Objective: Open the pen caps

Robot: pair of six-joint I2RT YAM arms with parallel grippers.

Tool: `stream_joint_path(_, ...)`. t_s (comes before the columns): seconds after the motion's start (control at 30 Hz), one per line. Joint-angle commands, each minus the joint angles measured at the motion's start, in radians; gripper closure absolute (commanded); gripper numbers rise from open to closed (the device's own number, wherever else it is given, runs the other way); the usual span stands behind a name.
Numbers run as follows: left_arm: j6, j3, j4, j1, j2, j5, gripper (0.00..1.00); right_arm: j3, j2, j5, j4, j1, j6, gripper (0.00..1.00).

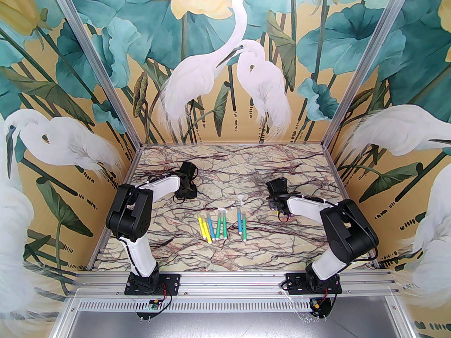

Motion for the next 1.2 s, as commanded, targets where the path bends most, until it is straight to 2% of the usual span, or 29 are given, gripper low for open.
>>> stream_joint_path(0.0, 0.005, -0.001, -0.021, 0.007, -0.003, -0.009, 0.76, 0.015, -0.014, 0.026, -0.013, -0.005, 0.002, 0.73)
stream_joint_path(0.13, 0.004, -0.002, -0.029, 0.007, -0.021, -0.014, 0.73, 0.012, -0.035, 0.020, -0.011, -0.005, -0.011, 0.71)
stream_joint_path(0.27, 0.009, -0.002, -0.040, 0.008, -0.050, 0.003, 0.69, -0.009, -0.086, -0.006, 0.019, -0.002, -0.049, 0.58)
stream_joint_path(0.37, 0.008, -0.002, -0.051, 0.007, -0.075, 0.005, 0.66, -0.027, -0.137, -0.013, 0.027, -0.003, -0.065, 0.53)
stream_joint_path(0.63, 0.010, -0.009, -0.075, 0.008, -0.162, 0.019, 0.63, -0.025, -0.249, -0.071, -0.031, 0.011, -0.104, 0.51)
stream_joint_path(0.8, 0.023, -0.048, -0.073, 0.007, -0.240, 0.039, 0.59, -0.029, -0.310, -0.120, -0.059, 0.066, -0.136, 0.48)
stream_joint_path(0.93, 0.020, -0.104, -0.046, 0.008, -0.313, 0.068, 0.50, -0.010, -0.309, -0.142, -0.105, 0.129, -0.143, 0.46)
stream_joint_path(1.17, 0.023, -0.195, 0.039, 0.007, -0.477, 0.194, 0.34, 0.023, -0.271, -0.228, -0.142, 0.239, -0.125, 0.45)
